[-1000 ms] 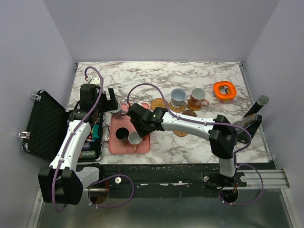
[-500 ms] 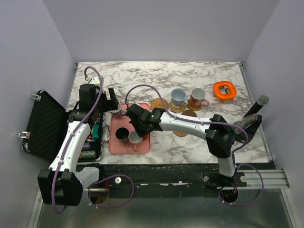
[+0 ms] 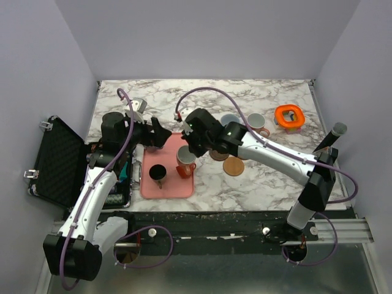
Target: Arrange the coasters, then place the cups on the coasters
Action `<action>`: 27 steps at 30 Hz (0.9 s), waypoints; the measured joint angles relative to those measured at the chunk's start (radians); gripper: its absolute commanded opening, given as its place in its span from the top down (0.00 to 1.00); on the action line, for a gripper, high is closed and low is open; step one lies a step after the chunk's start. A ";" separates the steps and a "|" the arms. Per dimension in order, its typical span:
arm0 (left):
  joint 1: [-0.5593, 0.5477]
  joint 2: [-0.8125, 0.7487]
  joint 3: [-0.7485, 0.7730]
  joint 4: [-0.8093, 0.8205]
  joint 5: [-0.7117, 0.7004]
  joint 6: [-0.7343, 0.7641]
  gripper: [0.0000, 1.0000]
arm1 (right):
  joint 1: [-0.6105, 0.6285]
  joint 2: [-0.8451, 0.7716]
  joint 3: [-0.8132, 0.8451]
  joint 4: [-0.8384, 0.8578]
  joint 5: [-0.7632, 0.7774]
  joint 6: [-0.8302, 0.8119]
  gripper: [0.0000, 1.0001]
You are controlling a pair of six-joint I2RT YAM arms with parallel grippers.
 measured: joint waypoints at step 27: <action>-0.401 0.084 -0.005 -0.003 -0.173 -0.010 0.42 | -0.068 -0.044 -0.013 -0.092 0.043 -0.091 0.99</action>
